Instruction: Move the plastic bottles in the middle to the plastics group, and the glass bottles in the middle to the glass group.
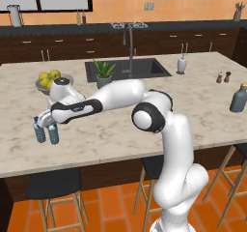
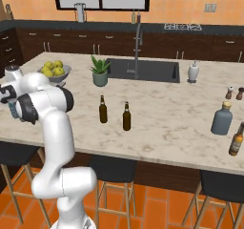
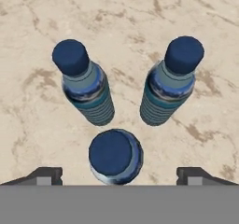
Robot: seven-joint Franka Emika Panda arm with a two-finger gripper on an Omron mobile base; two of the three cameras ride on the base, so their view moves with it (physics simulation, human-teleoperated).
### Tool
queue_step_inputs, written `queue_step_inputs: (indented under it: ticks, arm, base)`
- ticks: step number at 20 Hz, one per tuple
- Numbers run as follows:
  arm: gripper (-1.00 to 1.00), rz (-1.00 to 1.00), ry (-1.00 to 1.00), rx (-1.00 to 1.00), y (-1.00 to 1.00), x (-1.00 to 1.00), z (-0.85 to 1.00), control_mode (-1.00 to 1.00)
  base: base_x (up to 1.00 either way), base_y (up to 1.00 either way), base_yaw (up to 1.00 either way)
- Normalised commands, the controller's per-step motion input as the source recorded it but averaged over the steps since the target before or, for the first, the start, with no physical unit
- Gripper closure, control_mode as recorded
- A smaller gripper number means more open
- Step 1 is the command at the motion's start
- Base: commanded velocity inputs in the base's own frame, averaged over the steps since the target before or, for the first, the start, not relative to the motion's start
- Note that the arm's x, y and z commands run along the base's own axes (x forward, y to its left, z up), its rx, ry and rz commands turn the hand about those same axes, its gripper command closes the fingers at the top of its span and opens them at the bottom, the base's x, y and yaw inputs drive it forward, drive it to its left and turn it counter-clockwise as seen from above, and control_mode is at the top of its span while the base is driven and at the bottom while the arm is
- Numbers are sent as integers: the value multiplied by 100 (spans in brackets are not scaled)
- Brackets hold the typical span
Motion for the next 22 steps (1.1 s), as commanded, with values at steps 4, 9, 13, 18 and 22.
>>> queue_step_inputs:
  ticks: [4,9,13,18,22]
  arm:
    - [-100,0,0,0,-5,-43,48,-100]
    - [-100,-6,-4,1,-69,-99,30,-100]
    - [-100,-12,-1,0,-100,-84,1,-100]
    - [-100,-10,1,0,-100,-44,5,-100]
    - [-100,-7,16,0,-100,-3,63,-100]
  base:
    - [0,0,0]
    - [0,0,0]
    - [0,0,0]
    - [0,0,0]
    - [0,0,0]
